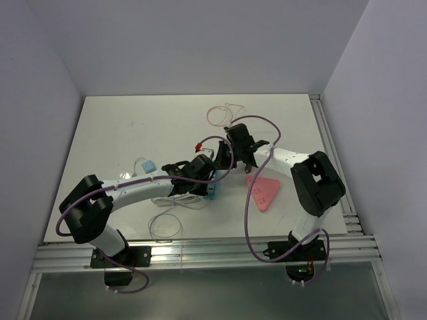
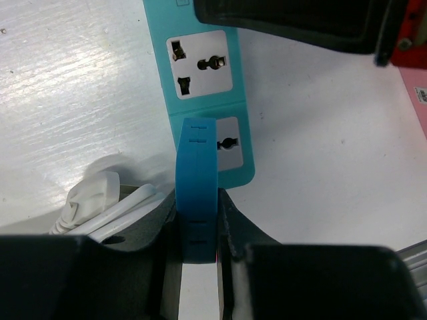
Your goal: Insert the plug
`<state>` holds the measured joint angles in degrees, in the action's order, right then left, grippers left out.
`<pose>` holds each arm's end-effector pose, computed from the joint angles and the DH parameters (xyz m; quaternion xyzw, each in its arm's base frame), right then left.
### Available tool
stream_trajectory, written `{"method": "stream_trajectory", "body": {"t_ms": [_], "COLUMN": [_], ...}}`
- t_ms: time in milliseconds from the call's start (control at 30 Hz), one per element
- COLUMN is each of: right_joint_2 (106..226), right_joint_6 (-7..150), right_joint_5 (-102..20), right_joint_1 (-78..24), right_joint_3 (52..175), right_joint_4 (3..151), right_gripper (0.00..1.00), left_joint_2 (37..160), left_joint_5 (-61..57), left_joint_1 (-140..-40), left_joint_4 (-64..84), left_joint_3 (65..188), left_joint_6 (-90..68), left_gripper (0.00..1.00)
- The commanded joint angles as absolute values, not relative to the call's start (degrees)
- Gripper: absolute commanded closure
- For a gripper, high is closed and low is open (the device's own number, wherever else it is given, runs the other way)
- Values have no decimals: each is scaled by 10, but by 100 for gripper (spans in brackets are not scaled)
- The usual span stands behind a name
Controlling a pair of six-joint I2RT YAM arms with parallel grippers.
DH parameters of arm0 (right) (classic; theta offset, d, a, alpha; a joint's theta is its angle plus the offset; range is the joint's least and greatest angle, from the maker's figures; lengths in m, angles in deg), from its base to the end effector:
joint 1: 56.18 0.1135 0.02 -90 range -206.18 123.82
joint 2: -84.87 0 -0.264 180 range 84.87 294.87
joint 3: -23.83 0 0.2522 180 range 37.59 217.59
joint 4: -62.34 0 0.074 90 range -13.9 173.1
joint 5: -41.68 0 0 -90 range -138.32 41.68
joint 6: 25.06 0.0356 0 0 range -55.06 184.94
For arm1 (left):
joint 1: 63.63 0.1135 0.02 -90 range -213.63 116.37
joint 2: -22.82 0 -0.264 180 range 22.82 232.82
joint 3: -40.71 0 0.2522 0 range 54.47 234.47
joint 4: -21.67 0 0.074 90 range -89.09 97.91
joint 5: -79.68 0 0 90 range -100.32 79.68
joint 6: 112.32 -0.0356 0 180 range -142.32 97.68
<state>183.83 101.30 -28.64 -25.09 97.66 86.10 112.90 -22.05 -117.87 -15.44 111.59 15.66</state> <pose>0.3022 0.1962 0.1862 -0.0175 0.9243 0.3252 0.1989 0.1922 -0.2546 0.2040 0.1053 0.9467 -0.1399 0.2703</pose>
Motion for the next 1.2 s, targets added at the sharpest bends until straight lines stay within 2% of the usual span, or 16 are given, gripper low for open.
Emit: {"method": "stream_trajectory", "body": {"t_ms": [0, 200, 533, 833, 1167], "right_joint_2": [1866, 1920, 1908, 1928, 1939], "right_joint_6": [1015, 1008, 1028, 1048, 1063], "right_joint_5": [-223, -249, -364, -385, -366], "right_joint_1": [-265, -266, -246, -212, -208], "right_joint_3": [999, 1006, 931, 917, 896], "right_joint_4": [802, 808, 872, 881, 860], "right_gripper": [100, 100, 100, 100, 100], "left_joint_2": [1135, 1140, 1170, 1256, 1277], "left_joint_5": [-229, -226, -199, -176, -232], "left_joint_1": [-1175, -1175, -1144, -1124, -1163], "left_joint_4": [-198, -205, -242, -310, -242], "left_joint_3": [1105, 1112, 1144, 1226, 1129], "left_joint_6": [158, 162, 144, 111, 220], "left_gripper": [100, 100, 100, 100, 100]}}
